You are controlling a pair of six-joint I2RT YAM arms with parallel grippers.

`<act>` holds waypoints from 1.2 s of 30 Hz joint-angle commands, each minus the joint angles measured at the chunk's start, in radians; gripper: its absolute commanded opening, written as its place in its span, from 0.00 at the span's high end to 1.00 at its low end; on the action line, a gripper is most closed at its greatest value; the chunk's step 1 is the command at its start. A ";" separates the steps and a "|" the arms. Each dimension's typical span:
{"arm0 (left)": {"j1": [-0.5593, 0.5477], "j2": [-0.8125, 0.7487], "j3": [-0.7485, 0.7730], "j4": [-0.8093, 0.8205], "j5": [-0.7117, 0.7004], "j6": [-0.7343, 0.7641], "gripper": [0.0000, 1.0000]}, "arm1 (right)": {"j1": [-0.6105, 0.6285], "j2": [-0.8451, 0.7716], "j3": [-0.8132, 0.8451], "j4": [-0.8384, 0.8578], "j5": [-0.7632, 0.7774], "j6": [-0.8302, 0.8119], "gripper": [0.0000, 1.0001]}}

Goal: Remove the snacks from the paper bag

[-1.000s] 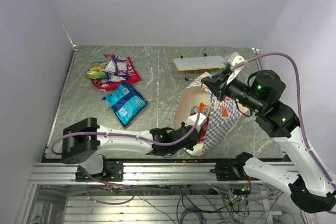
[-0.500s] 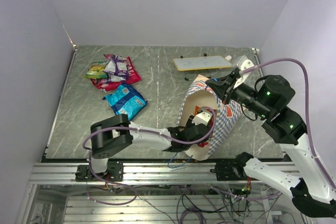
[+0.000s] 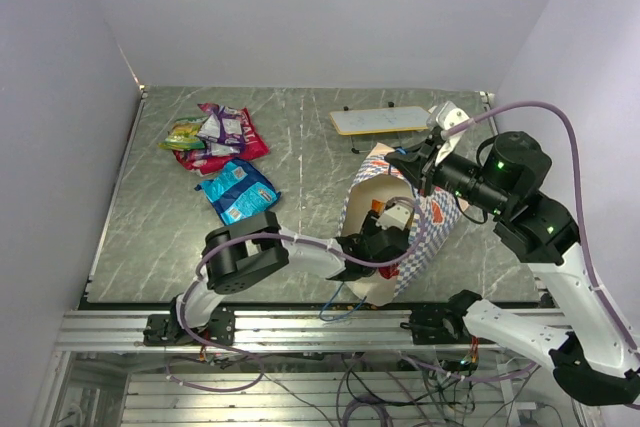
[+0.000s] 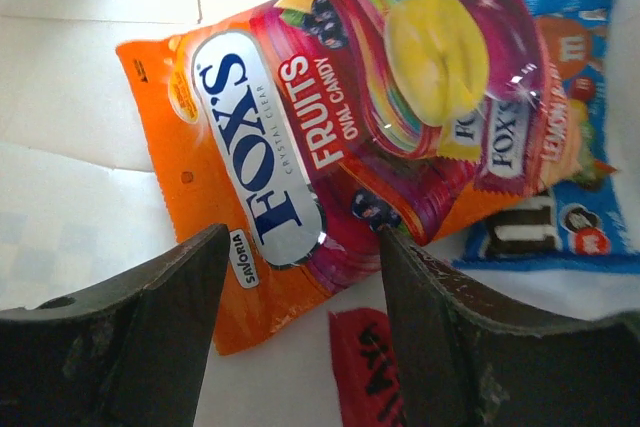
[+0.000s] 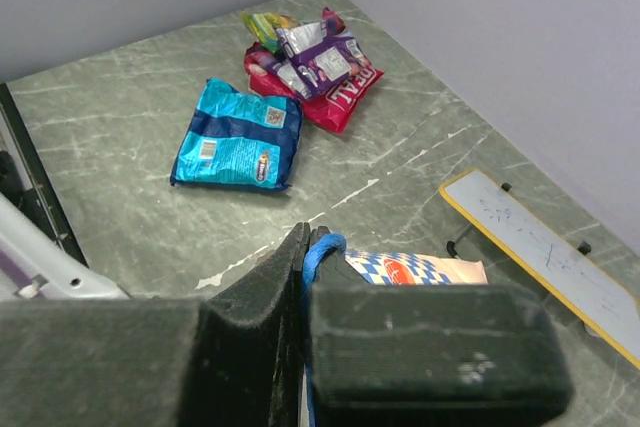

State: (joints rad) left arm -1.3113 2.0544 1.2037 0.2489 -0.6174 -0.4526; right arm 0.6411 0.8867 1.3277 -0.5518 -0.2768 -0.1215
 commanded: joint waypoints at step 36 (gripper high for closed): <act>0.145 -0.277 0.183 -0.405 0.255 -0.047 0.93 | 0.002 -0.032 -0.090 0.142 0.079 -0.006 1.00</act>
State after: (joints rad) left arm -1.1828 1.7988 1.3163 -0.1688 -0.3614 -0.4702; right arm 0.6407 0.8654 1.2564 -0.4328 -0.2085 -0.1543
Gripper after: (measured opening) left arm 0.095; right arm 0.003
